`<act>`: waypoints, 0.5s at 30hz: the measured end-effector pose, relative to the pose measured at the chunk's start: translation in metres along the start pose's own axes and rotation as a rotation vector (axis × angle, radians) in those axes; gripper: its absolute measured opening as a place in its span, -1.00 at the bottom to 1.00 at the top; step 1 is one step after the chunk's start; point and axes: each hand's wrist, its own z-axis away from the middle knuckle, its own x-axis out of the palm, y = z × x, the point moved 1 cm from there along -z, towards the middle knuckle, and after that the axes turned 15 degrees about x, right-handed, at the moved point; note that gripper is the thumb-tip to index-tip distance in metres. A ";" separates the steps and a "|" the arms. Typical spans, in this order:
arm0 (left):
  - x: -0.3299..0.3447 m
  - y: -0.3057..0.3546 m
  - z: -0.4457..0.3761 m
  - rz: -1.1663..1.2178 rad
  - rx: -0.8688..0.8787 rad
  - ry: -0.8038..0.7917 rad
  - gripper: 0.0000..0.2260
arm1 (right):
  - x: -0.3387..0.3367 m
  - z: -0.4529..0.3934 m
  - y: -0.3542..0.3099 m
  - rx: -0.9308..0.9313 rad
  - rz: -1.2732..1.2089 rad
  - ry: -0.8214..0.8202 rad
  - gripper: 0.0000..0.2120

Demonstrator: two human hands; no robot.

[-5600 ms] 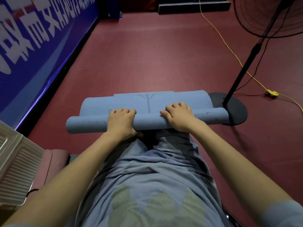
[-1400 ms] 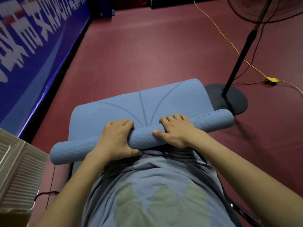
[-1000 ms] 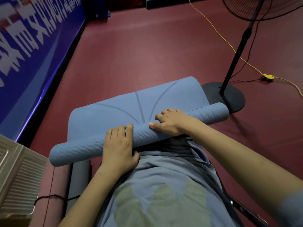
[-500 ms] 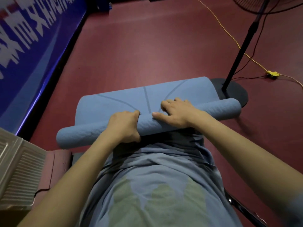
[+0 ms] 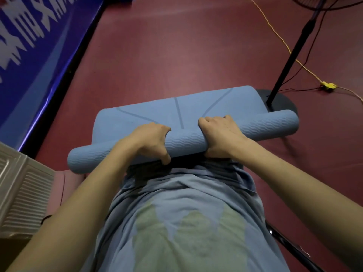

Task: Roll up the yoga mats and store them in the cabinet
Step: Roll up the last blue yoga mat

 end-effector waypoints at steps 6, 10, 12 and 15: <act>0.024 0.036 0.049 -0.011 0.030 -0.009 -0.43 | 0.001 0.067 -0.006 -0.005 -0.006 -0.062 -0.53; 0.036 0.050 0.064 -0.056 0.033 0.013 -0.48 | 0.014 0.091 -0.006 0.020 -0.025 0.050 -0.51; 0.036 0.050 0.064 -0.043 0.040 0.030 -0.49 | 0.012 0.093 -0.007 0.047 -0.036 0.032 -0.52; 0.037 0.047 0.061 -0.018 0.026 0.040 -0.47 | 0.008 0.089 -0.012 0.082 -0.030 -0.073 -0.56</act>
